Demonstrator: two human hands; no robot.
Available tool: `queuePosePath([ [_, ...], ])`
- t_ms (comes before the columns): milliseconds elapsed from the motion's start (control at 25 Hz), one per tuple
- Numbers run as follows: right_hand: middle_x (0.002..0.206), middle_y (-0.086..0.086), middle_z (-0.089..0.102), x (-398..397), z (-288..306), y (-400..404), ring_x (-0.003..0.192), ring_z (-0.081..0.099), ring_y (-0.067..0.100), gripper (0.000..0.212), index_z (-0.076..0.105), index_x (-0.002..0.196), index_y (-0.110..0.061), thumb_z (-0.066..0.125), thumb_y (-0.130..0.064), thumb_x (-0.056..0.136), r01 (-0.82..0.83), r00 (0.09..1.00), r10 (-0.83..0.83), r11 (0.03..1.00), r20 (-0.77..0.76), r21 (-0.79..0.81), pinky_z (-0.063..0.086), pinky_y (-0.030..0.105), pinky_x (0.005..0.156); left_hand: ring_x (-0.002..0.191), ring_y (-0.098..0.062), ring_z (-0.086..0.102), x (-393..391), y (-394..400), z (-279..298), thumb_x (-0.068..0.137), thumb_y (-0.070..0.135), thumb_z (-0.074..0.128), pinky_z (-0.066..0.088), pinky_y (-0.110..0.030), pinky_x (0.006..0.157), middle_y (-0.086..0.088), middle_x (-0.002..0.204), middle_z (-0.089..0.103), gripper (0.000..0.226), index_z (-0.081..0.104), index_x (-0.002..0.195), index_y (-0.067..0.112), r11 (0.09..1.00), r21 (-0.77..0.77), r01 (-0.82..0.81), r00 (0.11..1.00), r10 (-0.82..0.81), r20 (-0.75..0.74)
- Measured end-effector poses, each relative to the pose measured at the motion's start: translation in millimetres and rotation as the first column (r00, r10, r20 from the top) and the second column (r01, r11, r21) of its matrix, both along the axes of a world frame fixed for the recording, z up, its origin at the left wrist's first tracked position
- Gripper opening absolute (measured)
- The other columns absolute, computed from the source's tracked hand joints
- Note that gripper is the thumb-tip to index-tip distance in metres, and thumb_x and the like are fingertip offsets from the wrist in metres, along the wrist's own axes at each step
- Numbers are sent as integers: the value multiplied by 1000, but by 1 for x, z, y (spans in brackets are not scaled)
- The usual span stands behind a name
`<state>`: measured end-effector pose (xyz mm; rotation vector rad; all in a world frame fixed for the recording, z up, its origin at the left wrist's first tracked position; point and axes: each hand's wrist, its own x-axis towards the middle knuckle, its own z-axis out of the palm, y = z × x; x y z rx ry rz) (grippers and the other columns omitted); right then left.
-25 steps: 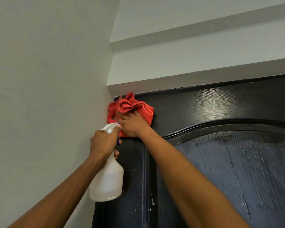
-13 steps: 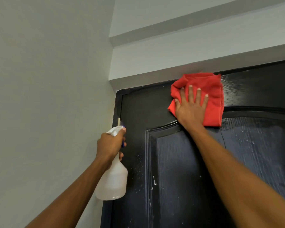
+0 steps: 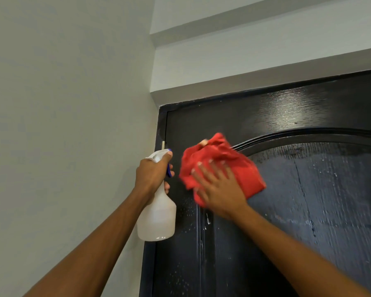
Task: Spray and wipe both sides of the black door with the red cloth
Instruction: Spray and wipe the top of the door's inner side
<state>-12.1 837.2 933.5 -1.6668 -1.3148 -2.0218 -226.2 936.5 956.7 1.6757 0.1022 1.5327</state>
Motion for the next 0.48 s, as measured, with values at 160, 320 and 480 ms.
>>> queuePosePath([
  [160,151,5,54,-26,-45,59,143,45,33,52,57,144,-27,34,-48,102,64,989,29,811,148,-582,26,52,119,44,-11,60,-16,-1,-10,100,43,56,50,-21,44,-10,74,73,23,70,105,26,997,42,-63,997,61,52],
  [320,156,3,48,-28,38,66,147,41,31,53,57,143,-39,36,-58,99,97,983,-17,897,185,-431,25,55,122,53,-23,65,-21,7,-23,99,47,57,53,-30,51,-10,79,74,20,69,102,32,997,43,-61,998,61,10],
  [480,160,5,42,-22,71,49,147,37,31,57,45,151,-42,31,-63,100,146,979,-75,908,191,-392,22,54,123,40,-28,55,-22,9,-26,99,47,58,49,-30,43,-15,77,73,26,70,108,26,999,29,-15,1000,15,-11],
])
